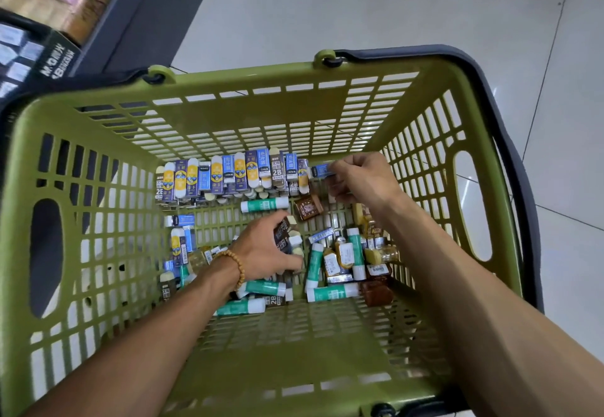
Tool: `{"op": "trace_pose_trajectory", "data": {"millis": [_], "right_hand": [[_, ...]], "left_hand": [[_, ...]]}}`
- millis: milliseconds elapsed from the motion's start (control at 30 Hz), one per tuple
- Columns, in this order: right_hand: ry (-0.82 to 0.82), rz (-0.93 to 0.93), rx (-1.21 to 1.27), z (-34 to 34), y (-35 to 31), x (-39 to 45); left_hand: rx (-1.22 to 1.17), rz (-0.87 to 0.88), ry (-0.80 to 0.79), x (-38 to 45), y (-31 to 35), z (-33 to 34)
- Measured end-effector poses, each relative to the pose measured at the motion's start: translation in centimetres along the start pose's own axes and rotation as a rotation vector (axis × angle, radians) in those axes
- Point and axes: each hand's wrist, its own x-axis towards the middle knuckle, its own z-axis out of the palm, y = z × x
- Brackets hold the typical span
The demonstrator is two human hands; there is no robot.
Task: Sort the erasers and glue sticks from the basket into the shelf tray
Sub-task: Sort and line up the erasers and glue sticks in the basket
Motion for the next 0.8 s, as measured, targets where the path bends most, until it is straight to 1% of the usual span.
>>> {"op": "trace_pose_trajectory", "data": {"millis": [67, 233, 333, 367, 467, 533, 633, 733, 767, 800], "right_hand": [[0.001, -0.015, -0.032, 0.1, -0.5, 0.4], [-0.049, -0.051, -0.311, 0.7, -1.5, 1.8], [-0.044, -0.04, -0.403, 1.3, -1.6, 2.5], [-0.042, -0.033, -0.379, 1.6, -1.4, 2.5], [-0.006, 0.01, -0.156, 3.0, -1.1, 2.4], [0.023, 0.019, -0.069, 3.5, -0.7, 2.3], [0.045, 0.009, -0.076, 3.6, -0.1, 2.4], [0.104, -0.069, -0.147, 3.2, 0.2, 1.8], [0.088, -0.105, -0.163, 3.1, -0.1, 1.3], [0.03, -0.128, -0.162, 2.9, -0.5, 0.7]], "left_hand": [[-0.107, -0.012, -0.001, 0.0, -0.2, -0.3], [-0.416, 0.023, 0.049, -0.4, -0.7, -1.6], [-0.624, 0.031, 0.034, -1.0, -0.9, -2.3], [-0.688, 0.032, 0.025, -1.1, -0.9, -2.4], [-0.84, 0.024, -0.001, -1.5, -0.8, -2.7], [-0.91, 0.012, -0.025, -1.8, -0.8, -3.0], [-1.0, 0.009, -0.06, -2.1, -0.9, -3.2], [-1.075, 0.024, -0.092, -2.5, -0.5, -3.3], [-1.09, 0.032, -0.087, -2.6, -0.3, -3.4], [-1.104, 0.032, -0.073, -2.7, 0.0, -3.4]]}}
